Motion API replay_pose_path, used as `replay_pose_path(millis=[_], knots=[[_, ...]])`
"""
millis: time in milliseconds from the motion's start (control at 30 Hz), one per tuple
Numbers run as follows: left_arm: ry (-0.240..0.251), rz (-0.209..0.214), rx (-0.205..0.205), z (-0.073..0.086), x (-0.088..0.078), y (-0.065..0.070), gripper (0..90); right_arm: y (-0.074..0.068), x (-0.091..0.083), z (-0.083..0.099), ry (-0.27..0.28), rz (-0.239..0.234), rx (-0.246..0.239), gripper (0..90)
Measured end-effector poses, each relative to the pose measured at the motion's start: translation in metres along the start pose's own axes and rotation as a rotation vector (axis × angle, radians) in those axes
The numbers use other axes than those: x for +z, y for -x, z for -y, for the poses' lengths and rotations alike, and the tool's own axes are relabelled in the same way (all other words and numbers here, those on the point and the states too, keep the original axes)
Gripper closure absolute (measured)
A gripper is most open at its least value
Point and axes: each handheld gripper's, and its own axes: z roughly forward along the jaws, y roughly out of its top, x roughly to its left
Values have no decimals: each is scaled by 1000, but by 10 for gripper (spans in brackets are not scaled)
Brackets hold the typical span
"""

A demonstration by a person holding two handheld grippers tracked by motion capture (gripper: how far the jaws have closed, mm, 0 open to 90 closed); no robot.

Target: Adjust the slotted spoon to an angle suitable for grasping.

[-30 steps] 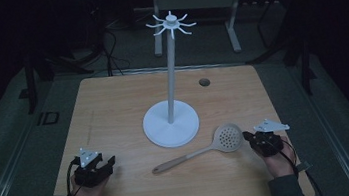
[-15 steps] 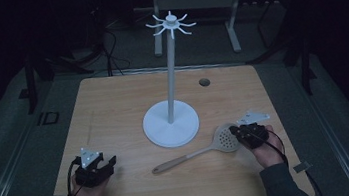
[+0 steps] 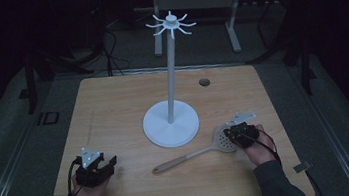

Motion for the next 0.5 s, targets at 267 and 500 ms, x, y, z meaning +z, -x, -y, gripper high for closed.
replay_pose_path(millis=[267, 500], knots=[[-4, -5, 2, 0, 1, 1, 471, 6, 2, 12, -15, 0, 23, 900], [-8, -7, 3, 0, 1, 0, 469, 6, 1, 14, -9, 5, 25, 900]])
